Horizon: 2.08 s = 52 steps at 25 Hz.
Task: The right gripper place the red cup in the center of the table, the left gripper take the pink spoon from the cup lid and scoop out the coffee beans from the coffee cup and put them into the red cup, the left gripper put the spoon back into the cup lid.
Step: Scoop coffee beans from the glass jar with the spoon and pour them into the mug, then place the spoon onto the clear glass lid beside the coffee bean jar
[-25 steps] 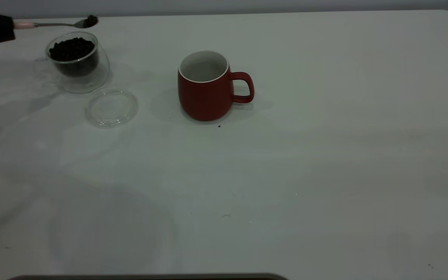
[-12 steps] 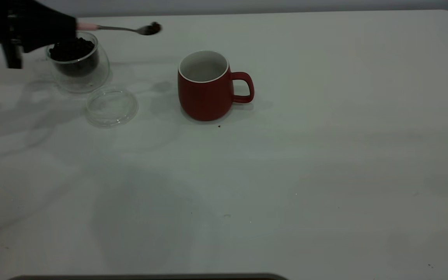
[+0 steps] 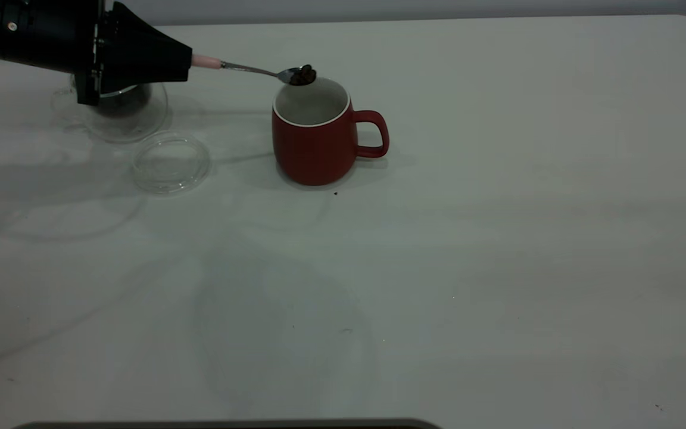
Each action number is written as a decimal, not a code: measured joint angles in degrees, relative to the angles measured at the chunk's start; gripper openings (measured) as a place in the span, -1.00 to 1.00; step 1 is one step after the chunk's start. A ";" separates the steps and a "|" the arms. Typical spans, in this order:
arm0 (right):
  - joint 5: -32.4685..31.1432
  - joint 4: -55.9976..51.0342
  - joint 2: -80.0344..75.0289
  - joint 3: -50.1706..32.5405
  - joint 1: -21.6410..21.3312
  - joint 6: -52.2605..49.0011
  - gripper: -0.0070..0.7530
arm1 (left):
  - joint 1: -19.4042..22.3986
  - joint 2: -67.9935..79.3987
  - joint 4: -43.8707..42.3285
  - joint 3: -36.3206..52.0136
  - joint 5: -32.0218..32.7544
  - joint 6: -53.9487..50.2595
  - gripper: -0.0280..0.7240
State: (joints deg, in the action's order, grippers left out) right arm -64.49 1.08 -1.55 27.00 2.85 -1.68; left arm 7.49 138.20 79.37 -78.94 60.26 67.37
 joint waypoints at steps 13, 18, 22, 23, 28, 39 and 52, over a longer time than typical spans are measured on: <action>0.00 0.00 0.00 0.00 0.00 0.00 0.17 | -1.04 0.00 0.00 0.00 -1.99 26.95 -0.59; 0.00 0.00 0.00 0.00 0.00 -0.05 0.17 | -1.04 0.00 0.05 0.00 -1.89 34.21 -0.59; 0.00 0.00 0.00 0.00 0.00 -0.05 0.17 | -0.93 -0.42 -0.33 0.00 0.82 31.99 -0.59; 0.00 0.00 0.00 0.00 0.00 -0.05 0.17 | -0.75 -1.02 -0.78 0.00 1.75 30.60 -0.59; 0.00 0.00 0.00 0.00 0.00 0.00 0.17 | 3.54 -7.14 -4.18 0.00 5.31 22.18 -0.59; 0.00 0.00 0.00 0.00 0.00 0.00 0.17 | 19.34 -11.64 -14.75 4.93 5.44 3.62 -0.59; 0.00 0.00 0.00 0.00 0.00 0.00 0.17 | 20.55 0.83 -2.29 10.60 -4.41 8.48 -0.59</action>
State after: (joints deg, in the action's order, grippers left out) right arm -64.49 1.08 -1.55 27.00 2.85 -1.68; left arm 28.03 139.03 77.08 -68.34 55.85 75.86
